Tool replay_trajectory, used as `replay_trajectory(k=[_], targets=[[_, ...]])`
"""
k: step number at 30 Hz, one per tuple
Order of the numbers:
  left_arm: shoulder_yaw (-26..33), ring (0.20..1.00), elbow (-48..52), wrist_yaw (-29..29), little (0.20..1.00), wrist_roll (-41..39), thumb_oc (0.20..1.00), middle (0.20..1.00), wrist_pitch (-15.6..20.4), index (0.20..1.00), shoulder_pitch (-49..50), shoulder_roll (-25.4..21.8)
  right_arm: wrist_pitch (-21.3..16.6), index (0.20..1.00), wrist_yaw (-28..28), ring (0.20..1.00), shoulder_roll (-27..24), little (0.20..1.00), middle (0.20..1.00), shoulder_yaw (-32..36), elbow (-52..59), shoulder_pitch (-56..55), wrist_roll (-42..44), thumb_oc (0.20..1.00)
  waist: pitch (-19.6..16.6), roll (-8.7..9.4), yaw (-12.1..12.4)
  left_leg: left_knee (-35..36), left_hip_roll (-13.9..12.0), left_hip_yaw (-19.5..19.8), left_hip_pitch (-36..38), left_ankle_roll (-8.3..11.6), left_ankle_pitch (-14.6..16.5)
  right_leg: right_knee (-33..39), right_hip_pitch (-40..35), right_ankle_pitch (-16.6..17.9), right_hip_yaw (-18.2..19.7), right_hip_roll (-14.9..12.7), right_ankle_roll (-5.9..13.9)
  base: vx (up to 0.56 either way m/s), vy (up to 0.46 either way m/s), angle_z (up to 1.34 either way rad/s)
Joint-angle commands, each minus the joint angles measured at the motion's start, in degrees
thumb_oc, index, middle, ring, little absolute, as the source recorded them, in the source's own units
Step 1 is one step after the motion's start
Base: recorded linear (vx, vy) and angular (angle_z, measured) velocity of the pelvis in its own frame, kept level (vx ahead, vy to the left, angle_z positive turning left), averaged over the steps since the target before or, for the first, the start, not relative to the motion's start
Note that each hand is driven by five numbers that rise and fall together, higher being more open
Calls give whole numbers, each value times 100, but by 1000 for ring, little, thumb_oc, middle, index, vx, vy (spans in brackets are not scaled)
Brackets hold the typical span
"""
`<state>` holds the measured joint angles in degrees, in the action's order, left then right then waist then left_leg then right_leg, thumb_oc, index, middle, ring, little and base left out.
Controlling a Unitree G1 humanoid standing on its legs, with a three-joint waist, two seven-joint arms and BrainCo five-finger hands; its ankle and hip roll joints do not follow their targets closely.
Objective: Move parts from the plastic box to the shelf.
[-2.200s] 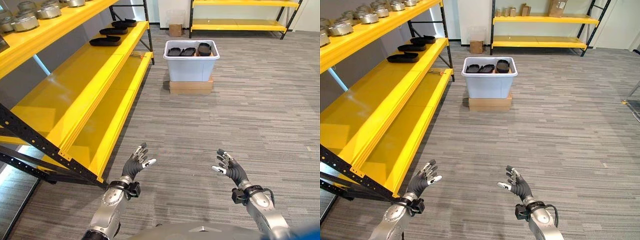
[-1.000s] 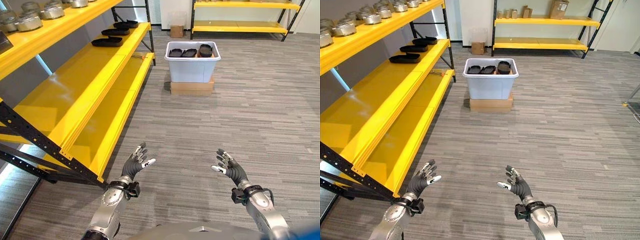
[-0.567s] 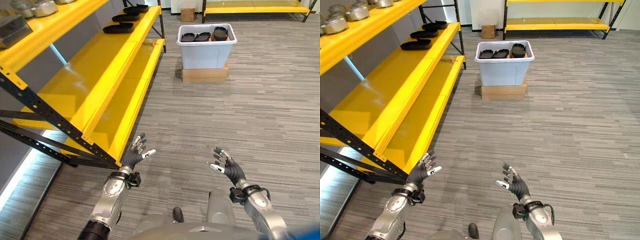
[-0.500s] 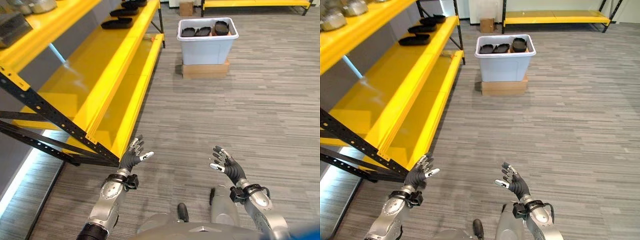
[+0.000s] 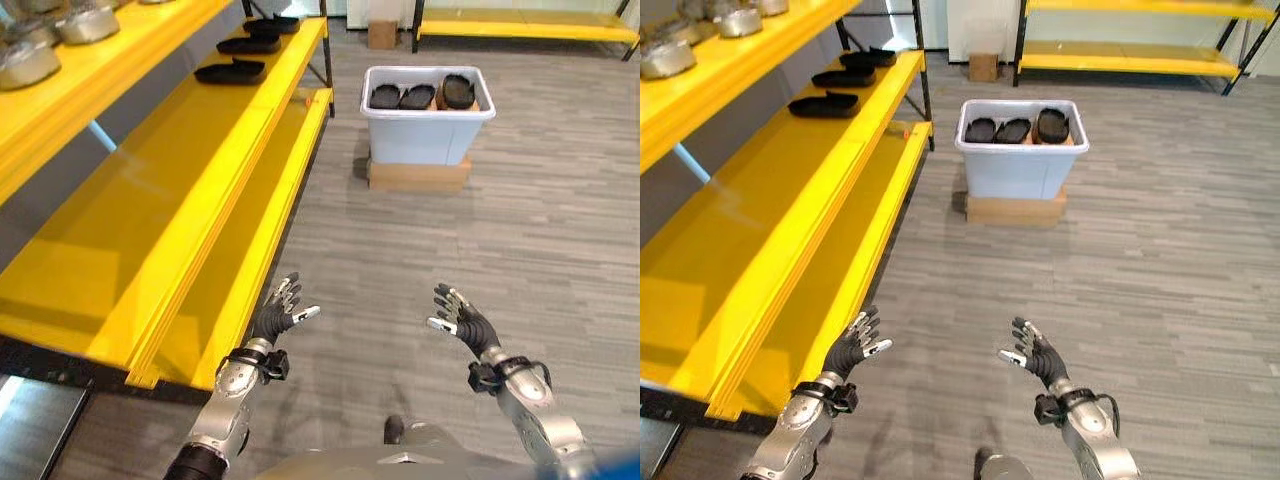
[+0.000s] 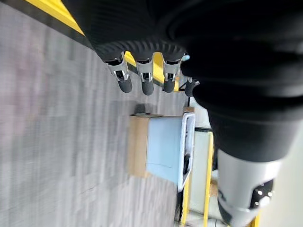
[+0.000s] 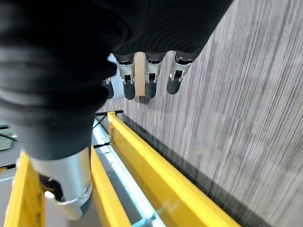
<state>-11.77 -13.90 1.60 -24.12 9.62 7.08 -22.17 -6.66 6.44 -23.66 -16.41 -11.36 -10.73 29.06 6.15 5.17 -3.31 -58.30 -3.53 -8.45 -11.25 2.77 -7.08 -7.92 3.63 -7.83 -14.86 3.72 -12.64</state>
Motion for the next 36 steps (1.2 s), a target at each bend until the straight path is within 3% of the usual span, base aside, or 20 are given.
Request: replay_trajectory(k=[1,2,3,4,6,8,9,11,15,18,19,20,22,23,24,27,28,32,34,36], targets=[[-131,1000,446,98,1000,-64,1000,1000,143,1000,10,125,-241,1000,-52,1000,-144,1000,1000,243,279,164,142,1000,384,-163,105,1973,-539,364,589,88,121,483,-296,610,461,-574,1156,271,-14,-41],[-127,1000,437,80,1000,-97,1000,1000,142,1000,47,134,-276,1000,-132,1000,-155,1000,1000,294,261,192,167,1000,447,-137,253,2498,-210,226,-92,22,522,714,-608,606,569,-593,1269,191,17,-37],[-127,1000,438,79,1000,-97,1000,1000,141,1000,46,132,-276,1000,-131,1000,-153,1000,1000,294,260,193,167,1000,429,-116,251,2540,-185,213,-95,12,492,723,-590,617,571,-617,1275,533,154,-23],[-67,1000,471,111,1000,27,1000,1000,179,1000,187,142,-323,1000,-103,1000,-96,1000,1000,342,202,152,82,1000,350,-217,377,4381,-169,182,-306,15,343,858,-824,462,651,-576,1399,512,174,-16],[-97,1000,494,114,1000,114,1000,1000,194,1000,224,133,-311,1000,-99,1000,-71,1000,1000,286,126,145,-46,1000,317,-288,543,5619,-7,479,-344,126,-167,982,-1212,340,731,-484,1451,537,142,-59],[-102,1000,497,129,1000,113,1000,1000,195,1000,205,117,-278,1000,-94,1000,-55,1000,1000,260,97,172,-86,1000,298,-309,571,5753,25,576,-324,169,-297,983,-1331,305,795,-472,1462,305,82,-67],[-76,1000,504,138,1000,103,1000,1000,210,1000,253,140,-238,1000,9,1000,30,1000,1000,179,150,114,-189,1000,171,-350,563,5802,142,685,-52,-8,-150,905,-1452,142,870,-485,1530,364,150,-31],[-124,1000,513,146,1000,140,1000,1000,199,1000,202,125,-225,1000,61,1000,93,1000,1000,148,141,78,-189,1000,48,-313,522,5892,235,605,73,-24,-190,808,-1466,76,848,-573,1566,406,168,-50],[-76,1000,594,92,1000,155,1000,1000,191,1000,139,48,-162,1000,109,1000,216,1000,1000,52,229,156,-270,1000,-168,-192,536,5639,475,525,177,-285,218,297,-1393,86,977,-874,1764,286,147,-18],[-58,1000,599,-22,1000,189,1000,1000,164,1000,87,2,-145,1000,87,1000,315,1000,1000,-58,198,285,-285,1000,-179,-144,548,5571,662,505,371,-510,510,-718,-1013,495,1059,-1046,1955,244,172,3],[-47,1000,596,-36,1000,203,1000,1000,164,1000,71,-6,-135,1000,98,1000,332,1000,1000,-69,213,295,-279,1000,-171,-175,536,5562,674,518,444,-565,580,-1120,-779,752,1085,-1049,2003,180,214,42],[-52,1000,593,-60,1000,207,1000,1000,164,1000,48,-61,-143,1000,100,1000,344,1000,1000,-105,218,330,-323,1000,-47,-256,485,5560,696,545,685,-697,715,-2049,-366,1347,1086,-1072,2093,161,207,43],[-70,1000,589,-74,1000,229,1000,1000,157,1000,25,-106,-142,1000,100,1000,347,1000,1000,-122,239,330,-335,1000,103,-401,403,5561,639,550,874,-753,793,-2699,-83,1420,947,-1055,2089,177,172,21],[-54,1000,576,-77,1000,271,1000,1000,137,1000,38,-113,-133,1000,90,1000,385,1000,1000,-123,249,292,-339,1000,125,-458,399,5573,628,517,1000,-779,866,-2826,14,1381,706,-1240,2060,141,92,25],[-54,1000,577,-78,1000,272,1000,1000,137,1000,40,-113,-133,1000,90,1000,385,1000,1000,-124,251,290,-339,1000,135,-449,388,5572,640,526,1011,-780,869,-2843,5,1364,698,-1255,2061,161,77,37],[-63,1000,564,-51,1000,227,1000,1000,125,1000,51,-126,-132,1000,74,1000,392,1000,1000,-112,269,259,-272,1000,171,-578,315,5723,599,579,1330,-757,917,-2435,282,1031,385,-1481,1872,240,8,14],[-64,1000,542,-28,1000,185,1000,1000,120,1000,107,-124,-142,1000,65,1000,379,1000,1000,-117,276,254,-266,1000,210,-640,324,5807,541,550,1474,-704,983,-1904,376,930,191,-1693,1847,223,-125,-13],[-4,1000,486,-23,1000,201,1000,1000,136,1000,201,-74,-95,1000,56,1000,383,1000,1000,-108,238,231,-346,1000,246,-516,242,5955,504,629,1840,-470,1224,22,494,1558,559,-1935,2184,306,-241,1],[35,1000,421,-34,1000,257,1000,1000,173,1000,225,-60,-75,1000,77,1000,343,1000,1000,-113,252,219,-412,1000,236,-421,235,6008,427,583,2114,-337,1368,533,500,1841,380,-1899,2349,318,-298,6],[24,1000,381,-5,1000,289,1000,1000,164,1000,232,-34,-68,1000,86,1000,327,1000,1000,-102,282,173,-402,1000,188,-396,228,6023,390,620,2171,-292,1430,680,361,1719,342,-1848,2323,235,-221,17]])
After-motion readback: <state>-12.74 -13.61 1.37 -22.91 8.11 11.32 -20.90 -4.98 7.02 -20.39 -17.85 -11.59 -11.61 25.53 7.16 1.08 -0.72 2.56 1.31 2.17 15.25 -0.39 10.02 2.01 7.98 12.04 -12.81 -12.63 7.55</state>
